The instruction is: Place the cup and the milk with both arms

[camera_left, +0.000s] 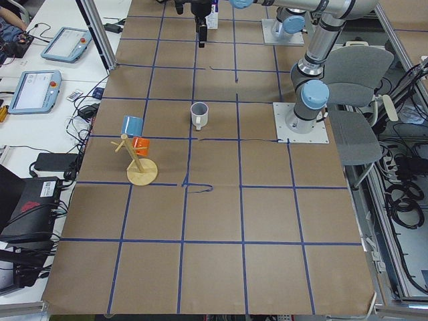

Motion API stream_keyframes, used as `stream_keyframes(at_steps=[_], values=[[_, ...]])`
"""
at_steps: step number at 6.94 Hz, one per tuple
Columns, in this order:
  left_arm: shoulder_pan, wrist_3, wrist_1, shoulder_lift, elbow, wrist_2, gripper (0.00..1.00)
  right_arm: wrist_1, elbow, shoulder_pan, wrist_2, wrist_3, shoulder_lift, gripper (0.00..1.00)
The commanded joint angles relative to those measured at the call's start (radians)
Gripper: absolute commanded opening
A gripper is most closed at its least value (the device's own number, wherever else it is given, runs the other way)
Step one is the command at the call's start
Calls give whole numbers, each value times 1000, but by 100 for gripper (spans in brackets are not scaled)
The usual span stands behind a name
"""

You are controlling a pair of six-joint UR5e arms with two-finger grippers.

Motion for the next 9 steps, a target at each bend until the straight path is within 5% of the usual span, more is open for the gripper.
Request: stream_keyframes(at_steps=[1,9], values=[[0,1,-1,2,-4,0,100,6,12,1,-1,101,0,100],[23,38,2,-33,-7,6,100,-12,38,0,5,117,1,100]])
